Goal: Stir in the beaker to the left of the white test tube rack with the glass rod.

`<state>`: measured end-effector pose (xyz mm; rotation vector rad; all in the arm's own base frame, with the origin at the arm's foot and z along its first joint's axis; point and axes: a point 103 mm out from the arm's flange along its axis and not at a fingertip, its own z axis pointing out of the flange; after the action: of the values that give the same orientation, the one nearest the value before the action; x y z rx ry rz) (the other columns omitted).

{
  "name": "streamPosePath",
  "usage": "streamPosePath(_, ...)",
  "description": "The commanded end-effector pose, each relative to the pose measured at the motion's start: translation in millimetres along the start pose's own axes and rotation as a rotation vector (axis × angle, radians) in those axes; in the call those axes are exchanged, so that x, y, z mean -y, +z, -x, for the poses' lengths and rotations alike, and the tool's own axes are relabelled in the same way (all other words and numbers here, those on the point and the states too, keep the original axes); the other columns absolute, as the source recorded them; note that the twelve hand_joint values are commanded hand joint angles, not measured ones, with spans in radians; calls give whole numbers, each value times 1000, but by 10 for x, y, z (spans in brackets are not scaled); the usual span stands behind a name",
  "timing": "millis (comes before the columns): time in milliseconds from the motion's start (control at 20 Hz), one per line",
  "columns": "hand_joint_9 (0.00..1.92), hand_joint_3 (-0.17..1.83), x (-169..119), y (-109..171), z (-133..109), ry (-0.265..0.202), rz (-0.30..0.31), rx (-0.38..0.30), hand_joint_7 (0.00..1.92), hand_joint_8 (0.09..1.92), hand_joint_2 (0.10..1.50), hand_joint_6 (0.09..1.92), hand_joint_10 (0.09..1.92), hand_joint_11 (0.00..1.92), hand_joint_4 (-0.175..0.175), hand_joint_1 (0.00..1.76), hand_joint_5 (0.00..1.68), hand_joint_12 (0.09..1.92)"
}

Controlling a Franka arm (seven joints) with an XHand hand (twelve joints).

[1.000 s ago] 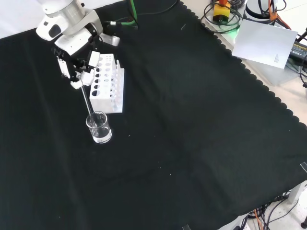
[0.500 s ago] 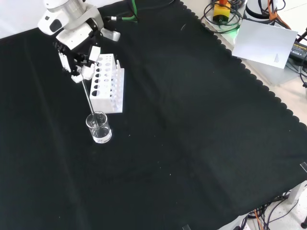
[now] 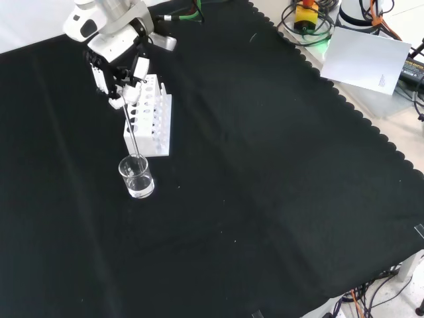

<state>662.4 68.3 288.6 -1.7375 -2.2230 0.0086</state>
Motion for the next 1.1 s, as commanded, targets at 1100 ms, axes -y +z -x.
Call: streamPosePath(1100,1920,-175,123,-105,259,42,21,19,1578,920,1028,169,432,1815,-175,1236,1468,799)
